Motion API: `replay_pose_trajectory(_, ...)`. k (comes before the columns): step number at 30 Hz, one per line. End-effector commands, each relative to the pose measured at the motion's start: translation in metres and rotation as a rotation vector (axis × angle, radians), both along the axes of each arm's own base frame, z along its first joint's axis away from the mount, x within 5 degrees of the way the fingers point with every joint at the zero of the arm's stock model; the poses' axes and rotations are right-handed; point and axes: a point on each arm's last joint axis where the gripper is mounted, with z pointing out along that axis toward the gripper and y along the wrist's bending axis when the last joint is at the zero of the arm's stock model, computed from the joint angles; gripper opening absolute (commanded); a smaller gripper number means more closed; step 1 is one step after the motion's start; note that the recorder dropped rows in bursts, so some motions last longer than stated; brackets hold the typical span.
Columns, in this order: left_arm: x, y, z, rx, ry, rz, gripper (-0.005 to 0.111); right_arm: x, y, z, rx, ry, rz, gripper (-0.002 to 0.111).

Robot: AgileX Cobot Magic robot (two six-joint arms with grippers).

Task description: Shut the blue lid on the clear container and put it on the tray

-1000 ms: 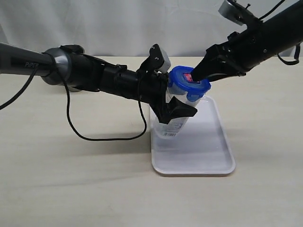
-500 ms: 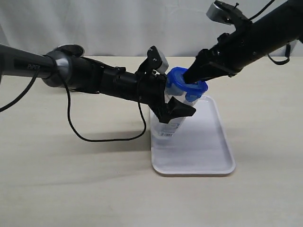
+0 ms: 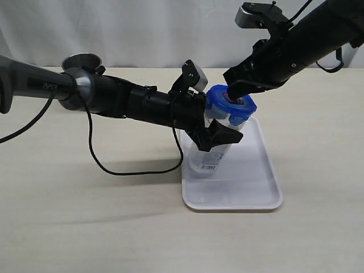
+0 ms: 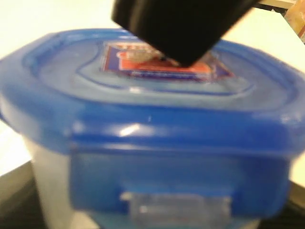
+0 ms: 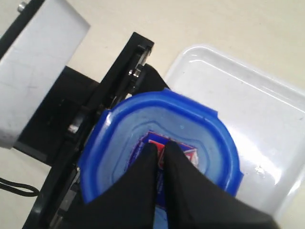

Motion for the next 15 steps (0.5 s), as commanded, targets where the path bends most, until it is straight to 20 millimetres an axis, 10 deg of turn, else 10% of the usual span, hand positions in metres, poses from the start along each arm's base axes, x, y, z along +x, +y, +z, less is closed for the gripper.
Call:
replay_pose_trajectory(1, 0.0001, -0.0027, 0.0096, -0.045, -0.028, -0.017, 0.069, -0.0002, 0.0000, -0.0054, -0.010, 0.025, 0.004, 0.005)
replay_pose_trajectory(8, -0.0001, -0.0026, 0.0093, -0.042, -0.030, -0.021, 0.036, -0.0015, 0.0006, -0.0057, -0.010, 0.037, 0.009, 0.005)
replay_pose_trajectory(15, 0.0065, 0.0033, 0.0055, 0.005, -0.047, 0.023, 0.083, -0.0018, 0.0004, -0.0060, -0.014, 0.040, 0.011, 0.005)
